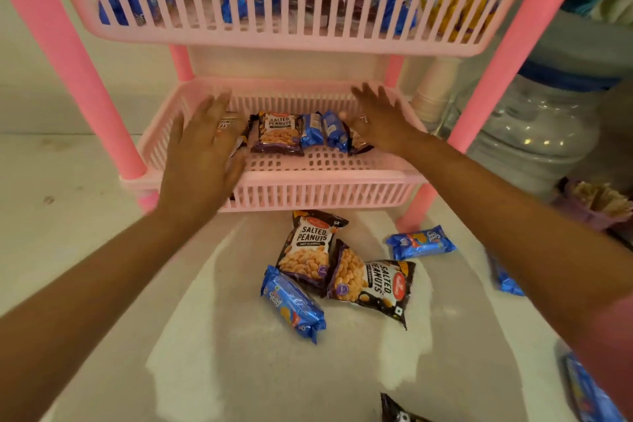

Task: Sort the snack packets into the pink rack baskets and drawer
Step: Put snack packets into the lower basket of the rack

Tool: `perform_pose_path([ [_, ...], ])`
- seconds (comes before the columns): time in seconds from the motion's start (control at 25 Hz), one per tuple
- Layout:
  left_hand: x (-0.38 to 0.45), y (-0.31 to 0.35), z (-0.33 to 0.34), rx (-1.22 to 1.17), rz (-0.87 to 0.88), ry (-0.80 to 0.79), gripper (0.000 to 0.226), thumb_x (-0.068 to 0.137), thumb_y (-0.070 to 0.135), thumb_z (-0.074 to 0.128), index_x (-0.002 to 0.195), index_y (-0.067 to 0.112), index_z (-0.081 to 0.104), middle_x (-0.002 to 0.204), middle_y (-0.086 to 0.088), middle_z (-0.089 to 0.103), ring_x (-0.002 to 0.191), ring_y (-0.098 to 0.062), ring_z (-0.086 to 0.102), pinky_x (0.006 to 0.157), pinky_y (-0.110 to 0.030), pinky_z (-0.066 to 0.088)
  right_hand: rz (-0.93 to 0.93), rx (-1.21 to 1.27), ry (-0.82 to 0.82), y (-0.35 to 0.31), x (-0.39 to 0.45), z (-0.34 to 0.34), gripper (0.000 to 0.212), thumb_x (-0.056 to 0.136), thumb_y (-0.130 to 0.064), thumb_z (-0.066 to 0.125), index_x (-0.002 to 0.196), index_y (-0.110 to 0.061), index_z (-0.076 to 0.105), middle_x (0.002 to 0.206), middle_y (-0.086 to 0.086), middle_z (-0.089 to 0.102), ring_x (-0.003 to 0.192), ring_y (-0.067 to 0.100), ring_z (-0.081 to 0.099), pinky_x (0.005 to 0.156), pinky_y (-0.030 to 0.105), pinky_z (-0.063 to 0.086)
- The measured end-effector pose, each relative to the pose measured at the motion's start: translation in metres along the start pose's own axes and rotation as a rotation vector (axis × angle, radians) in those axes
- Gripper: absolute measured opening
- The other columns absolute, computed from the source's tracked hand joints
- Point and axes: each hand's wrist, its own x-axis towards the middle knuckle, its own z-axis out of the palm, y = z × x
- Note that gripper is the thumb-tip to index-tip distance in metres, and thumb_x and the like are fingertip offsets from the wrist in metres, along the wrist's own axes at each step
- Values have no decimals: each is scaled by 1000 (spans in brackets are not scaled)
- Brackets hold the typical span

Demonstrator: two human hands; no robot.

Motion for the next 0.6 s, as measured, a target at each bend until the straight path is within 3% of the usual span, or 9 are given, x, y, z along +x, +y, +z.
perform_pose_path([
  [0.12,-72,41,0,-150,107,-1,54,90,37,40,138,13,35,150,-15,27,139,-30,21,111,-49,19,-217,110,176,-2,-89,-11,63,90,-43,44,146,-22,23,158,7,9,145,29,-2,114,50,-2],
  [0.2,-119,62,7,-215,140,-112,61,90,54,32,139,17,31,150,-8,23,141,-25,16,112,-44,16,-167,115,212,15,-153,-7,66,86,-43,48,145,-25,24,157,6,12,145,28,0,114,50,0],
  [0.4,-175,88,32,-183,-32,-421,92,76,79,13,137,15,40,150,-8,15,141,-33,16,105,-61,25,475,46,179,85,-273,20,62,87,-32,58,142,-21,31,157,9,16,144,31,11,115,54,13],
  [0.52,-180,90,41,-165,-99,-494,103,67,85,3,140,20,35,152,0,8,141,-33,21,107,-57,27,720,-32,13,111,-313,36,66,88,-43,53,145,-27,23,158,9,9,143,35,11,113,57,15],
  [0.6,-181,89,42,-186,-134,-473,99,69,84,7,137,21,40,155,-4,16,135,-33,35,104,-53,34,825,10,23,116,-332,43,69,86,-50,52,145,-31,20,158,8,9,143,35,13,112,57,18],
])
